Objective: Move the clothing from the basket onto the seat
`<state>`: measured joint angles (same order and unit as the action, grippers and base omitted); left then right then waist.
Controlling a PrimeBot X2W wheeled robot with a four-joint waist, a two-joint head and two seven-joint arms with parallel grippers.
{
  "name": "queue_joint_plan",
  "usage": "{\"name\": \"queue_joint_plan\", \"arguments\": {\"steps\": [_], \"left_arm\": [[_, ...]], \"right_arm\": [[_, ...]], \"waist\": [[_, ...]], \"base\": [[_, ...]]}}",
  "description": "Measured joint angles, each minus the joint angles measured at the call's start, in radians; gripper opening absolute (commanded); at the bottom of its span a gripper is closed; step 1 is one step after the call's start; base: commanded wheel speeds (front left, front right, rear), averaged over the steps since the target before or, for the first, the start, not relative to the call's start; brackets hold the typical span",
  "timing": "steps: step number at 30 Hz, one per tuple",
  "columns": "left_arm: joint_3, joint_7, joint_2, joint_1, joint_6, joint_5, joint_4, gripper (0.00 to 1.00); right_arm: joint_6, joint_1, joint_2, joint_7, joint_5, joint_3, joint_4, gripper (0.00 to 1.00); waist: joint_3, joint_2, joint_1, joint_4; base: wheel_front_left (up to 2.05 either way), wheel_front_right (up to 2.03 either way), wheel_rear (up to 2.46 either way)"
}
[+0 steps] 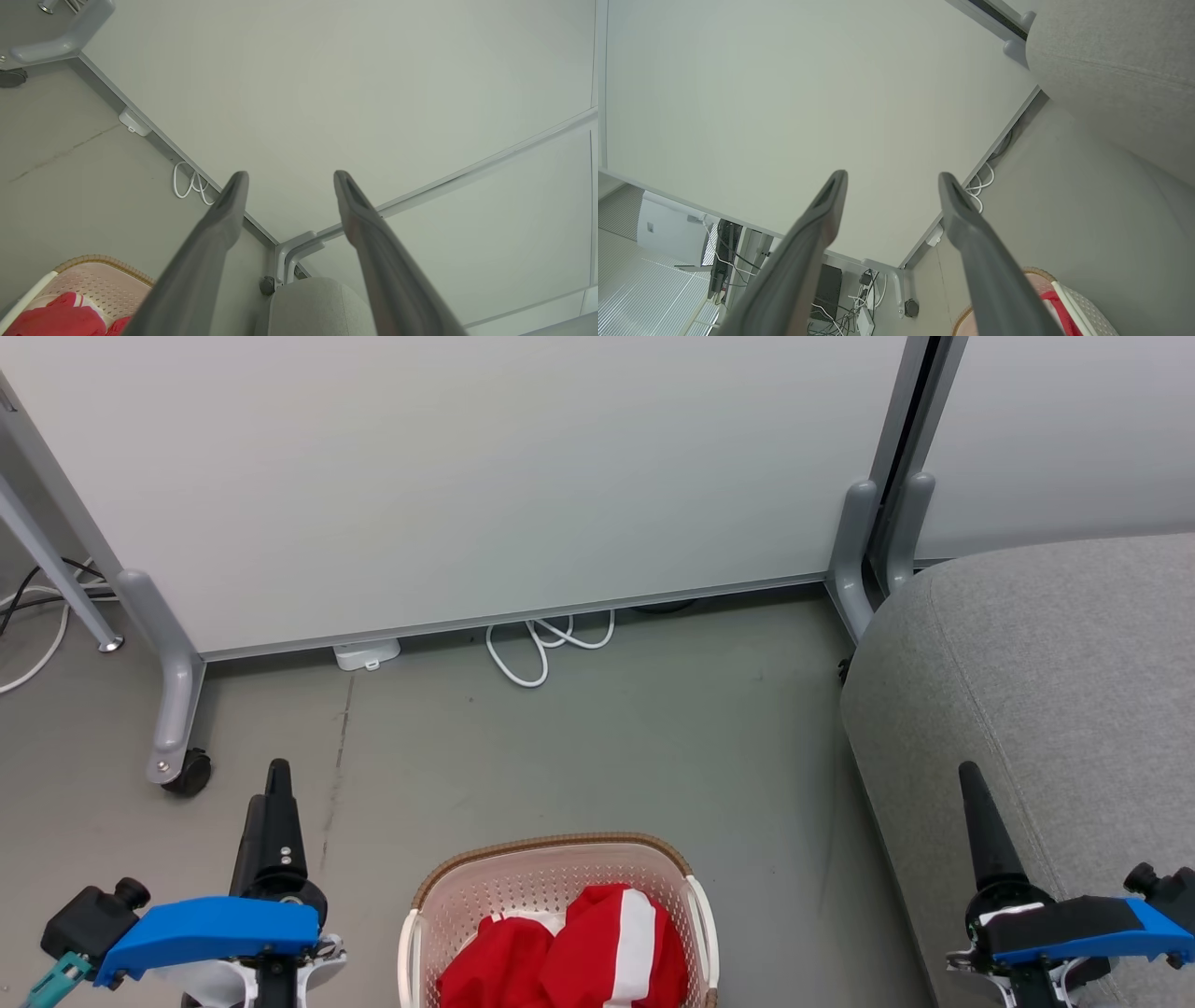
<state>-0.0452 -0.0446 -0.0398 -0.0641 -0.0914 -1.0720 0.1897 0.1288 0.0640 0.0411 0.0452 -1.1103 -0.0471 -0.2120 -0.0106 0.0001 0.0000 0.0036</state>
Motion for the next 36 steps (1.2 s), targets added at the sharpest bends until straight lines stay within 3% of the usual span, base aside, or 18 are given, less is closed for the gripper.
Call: {"name": "queue_joint_plan", "arguments": {"steps": [18,36], "left_arm": [[0.087,-0.054,-0.002,0.0,0.034,0.346,-0.01,1.0],[0.14,-0.104,-0.012,-0.004,0.045,0.588,0.013,1.0]], "right_arm": [[0.0,0.005,0.001,0.054,0.288,0.04,0.009,1.0],[0.0,0.013,0.002,0.102,0.509,0.056,-0.002,1.0]], "waist": [[-0.004,0.0,0.0,0.003],[-0.006,0.0,0.0,0.007]], "base": [[0.0,0.0,0.0],[0.0,0.0,0.0]]}}
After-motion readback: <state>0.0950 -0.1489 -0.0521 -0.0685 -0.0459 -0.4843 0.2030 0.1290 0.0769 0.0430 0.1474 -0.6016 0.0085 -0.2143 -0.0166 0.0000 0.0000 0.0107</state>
